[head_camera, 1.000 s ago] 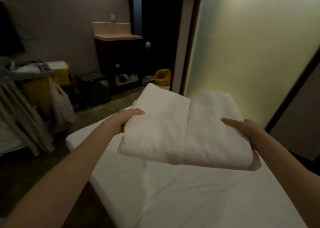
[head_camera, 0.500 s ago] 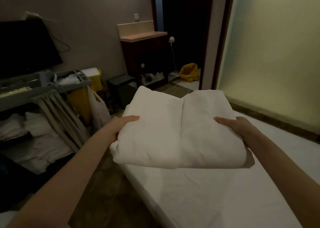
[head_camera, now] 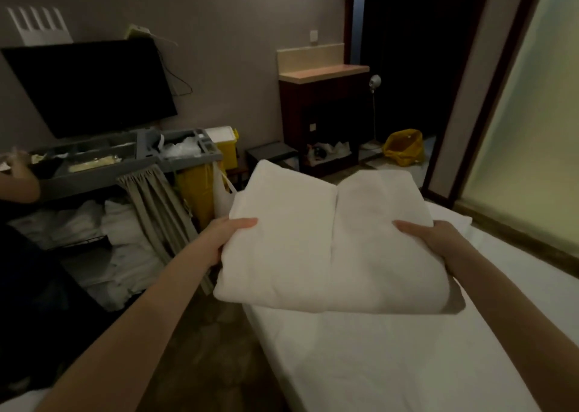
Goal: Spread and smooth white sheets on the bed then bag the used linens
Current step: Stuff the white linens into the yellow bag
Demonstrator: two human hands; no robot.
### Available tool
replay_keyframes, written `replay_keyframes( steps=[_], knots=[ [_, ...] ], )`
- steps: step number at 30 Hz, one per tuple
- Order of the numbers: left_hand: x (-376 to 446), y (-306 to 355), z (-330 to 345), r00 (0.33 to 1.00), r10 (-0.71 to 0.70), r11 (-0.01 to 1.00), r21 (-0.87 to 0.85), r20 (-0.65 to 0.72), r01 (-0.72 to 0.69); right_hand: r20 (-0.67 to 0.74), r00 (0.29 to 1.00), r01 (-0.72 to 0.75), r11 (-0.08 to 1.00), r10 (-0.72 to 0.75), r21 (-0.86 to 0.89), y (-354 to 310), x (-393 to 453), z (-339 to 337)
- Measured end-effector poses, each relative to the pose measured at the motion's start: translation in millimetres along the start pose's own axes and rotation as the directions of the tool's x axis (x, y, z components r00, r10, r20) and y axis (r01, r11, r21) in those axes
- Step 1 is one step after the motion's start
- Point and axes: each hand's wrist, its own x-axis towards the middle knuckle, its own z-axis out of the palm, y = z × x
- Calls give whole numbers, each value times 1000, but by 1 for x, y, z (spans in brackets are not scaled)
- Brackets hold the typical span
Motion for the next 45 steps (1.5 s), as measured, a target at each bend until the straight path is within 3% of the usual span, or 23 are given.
replay_keyframes(
  steps=[7,22,35,45],
  knots=[
    [98,28,-56,999,-25,999,-43,36,27,-7,1000,11,1000,-11,-16,-45,77,76],
    [343,151,-180,993,-5,986,163,116,-14,-177,981,-63,991,83,117,-118,220,276],
    [585,234,-186,986,22,986,161,164,-49,-232,967,-69,982,109,176,-194,427,355],
    [759,302,-155,929,0,968,234,369,-93,-403,903,-27,956,149,292,-232,540,386]
  ],
)
